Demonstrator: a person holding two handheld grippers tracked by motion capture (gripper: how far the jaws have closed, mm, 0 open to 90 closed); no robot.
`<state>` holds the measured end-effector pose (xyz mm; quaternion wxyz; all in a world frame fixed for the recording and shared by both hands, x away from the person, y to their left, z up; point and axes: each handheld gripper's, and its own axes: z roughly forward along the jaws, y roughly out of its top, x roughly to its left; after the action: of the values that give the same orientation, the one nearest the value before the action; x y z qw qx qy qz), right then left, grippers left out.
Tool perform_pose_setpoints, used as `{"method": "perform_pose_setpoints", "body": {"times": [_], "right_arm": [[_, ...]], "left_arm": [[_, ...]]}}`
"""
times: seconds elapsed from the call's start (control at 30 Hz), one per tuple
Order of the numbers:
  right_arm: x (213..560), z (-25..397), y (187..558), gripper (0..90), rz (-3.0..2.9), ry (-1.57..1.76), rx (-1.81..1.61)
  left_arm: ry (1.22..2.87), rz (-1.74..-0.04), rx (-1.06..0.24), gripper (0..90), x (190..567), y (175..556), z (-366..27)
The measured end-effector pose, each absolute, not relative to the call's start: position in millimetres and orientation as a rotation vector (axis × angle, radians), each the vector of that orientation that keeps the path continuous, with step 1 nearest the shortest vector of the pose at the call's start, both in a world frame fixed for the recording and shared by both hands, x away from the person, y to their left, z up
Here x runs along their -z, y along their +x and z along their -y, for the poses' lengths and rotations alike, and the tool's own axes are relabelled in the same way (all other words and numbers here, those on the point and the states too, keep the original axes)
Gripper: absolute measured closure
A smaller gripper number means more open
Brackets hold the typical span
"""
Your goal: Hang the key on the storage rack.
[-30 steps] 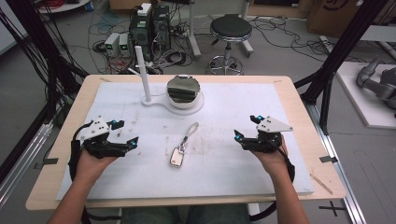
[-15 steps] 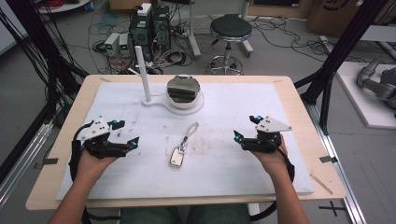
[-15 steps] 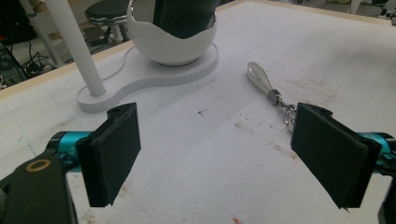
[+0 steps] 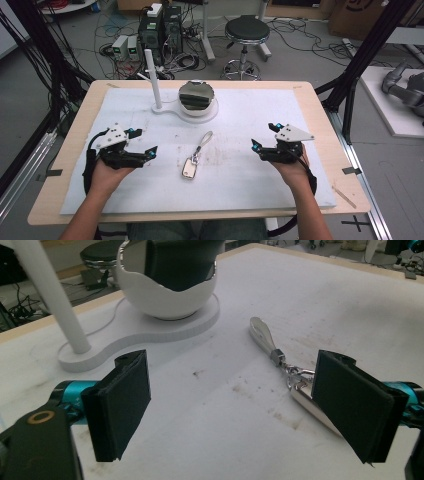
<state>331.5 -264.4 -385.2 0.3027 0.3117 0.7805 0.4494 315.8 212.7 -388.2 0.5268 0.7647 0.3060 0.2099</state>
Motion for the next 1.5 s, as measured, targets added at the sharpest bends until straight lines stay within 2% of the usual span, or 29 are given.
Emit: {"method": "perform_pose_setpoints", "body": {"times": [0.27, 0.53, 1.1, 1.23, 1.3, 1.43, 1.5], "right_arm": [[385, 266, 333, 20.4, -2.067, 0.83, -1.188], [385, 270, 333, 20.4, -2.059, 0.842, -1.186], [388, 273, 334, 20.4, -2.074, 0.852, -1.176], [388, 272, 335, 20.4, -2.078, 0.85, -1.173], [389, 272, 334, 20.4, -2.077, 0.85, -1.17], [389, 273, 334, 20.4, -2.074, 0.851, -1.167], [389, 274, 334, 20.4, -2.072, 0.856, -1.169]], "left_arm": [[1.869, -0.713, -0.476, 16.0, 386, 336, -160], [1.954, -0.712, -0.458, 16.1, 402, 359, -108], [2.059, -0.844, -0.379, 17.8, 440, 383, -79], [2.104, -0.837, -0.394, 23.3, 446, 384, -75], [2.13, -0.862, -0.38, 29.5, 450, 385, -74], [2.146, -0.831, -0.388, 58.0, 449, 382, -71], [2.168, -0.806, -0.414, 75.1, 447, 378, -68]]}}
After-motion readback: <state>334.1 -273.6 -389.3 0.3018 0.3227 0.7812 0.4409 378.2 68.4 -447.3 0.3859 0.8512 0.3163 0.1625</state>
